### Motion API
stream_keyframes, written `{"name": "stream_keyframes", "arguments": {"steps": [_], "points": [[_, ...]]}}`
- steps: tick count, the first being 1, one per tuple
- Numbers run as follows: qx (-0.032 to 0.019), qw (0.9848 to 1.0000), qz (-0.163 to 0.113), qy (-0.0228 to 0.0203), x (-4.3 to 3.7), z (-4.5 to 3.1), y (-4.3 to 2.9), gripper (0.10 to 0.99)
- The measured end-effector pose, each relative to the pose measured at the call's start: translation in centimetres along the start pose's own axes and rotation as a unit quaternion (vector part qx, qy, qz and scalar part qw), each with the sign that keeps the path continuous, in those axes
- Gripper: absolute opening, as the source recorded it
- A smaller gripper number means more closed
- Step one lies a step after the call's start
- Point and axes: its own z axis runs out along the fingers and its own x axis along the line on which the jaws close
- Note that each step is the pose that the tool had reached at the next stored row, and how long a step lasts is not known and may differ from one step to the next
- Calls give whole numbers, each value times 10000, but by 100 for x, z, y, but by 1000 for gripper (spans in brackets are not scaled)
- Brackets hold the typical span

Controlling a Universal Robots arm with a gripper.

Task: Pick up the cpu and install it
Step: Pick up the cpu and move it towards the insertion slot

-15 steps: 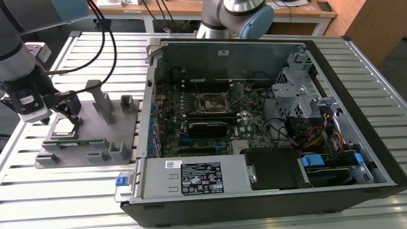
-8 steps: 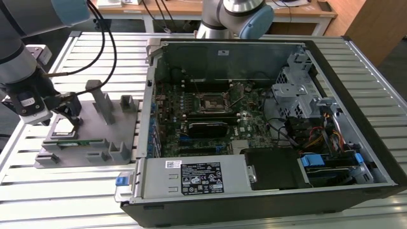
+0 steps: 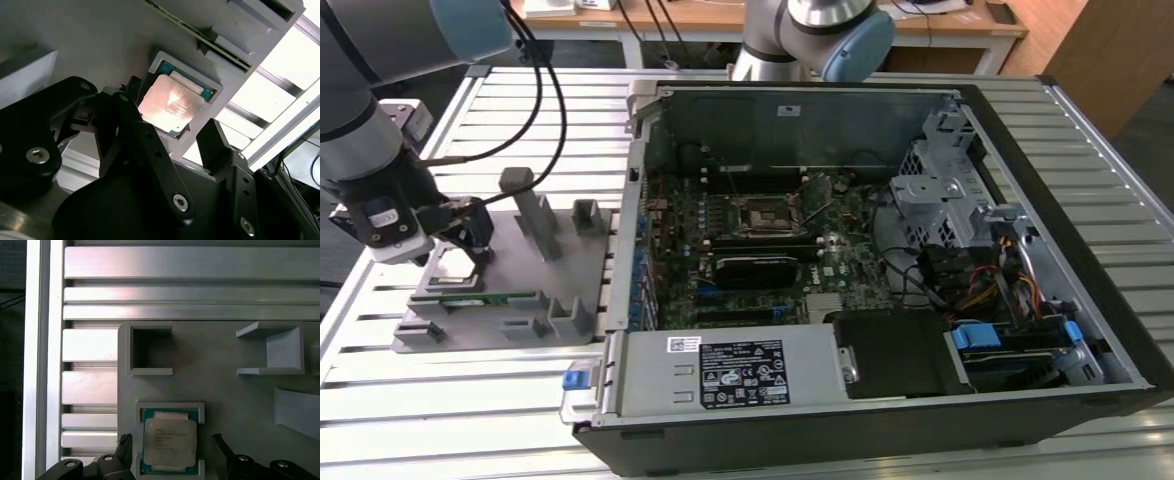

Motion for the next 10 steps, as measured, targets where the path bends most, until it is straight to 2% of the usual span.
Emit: {"name": "stream_keyframes", "arguments": {"steps": [10], "points": [[0, 10000, 3, 0, 4, 79, 0, 702]]}}
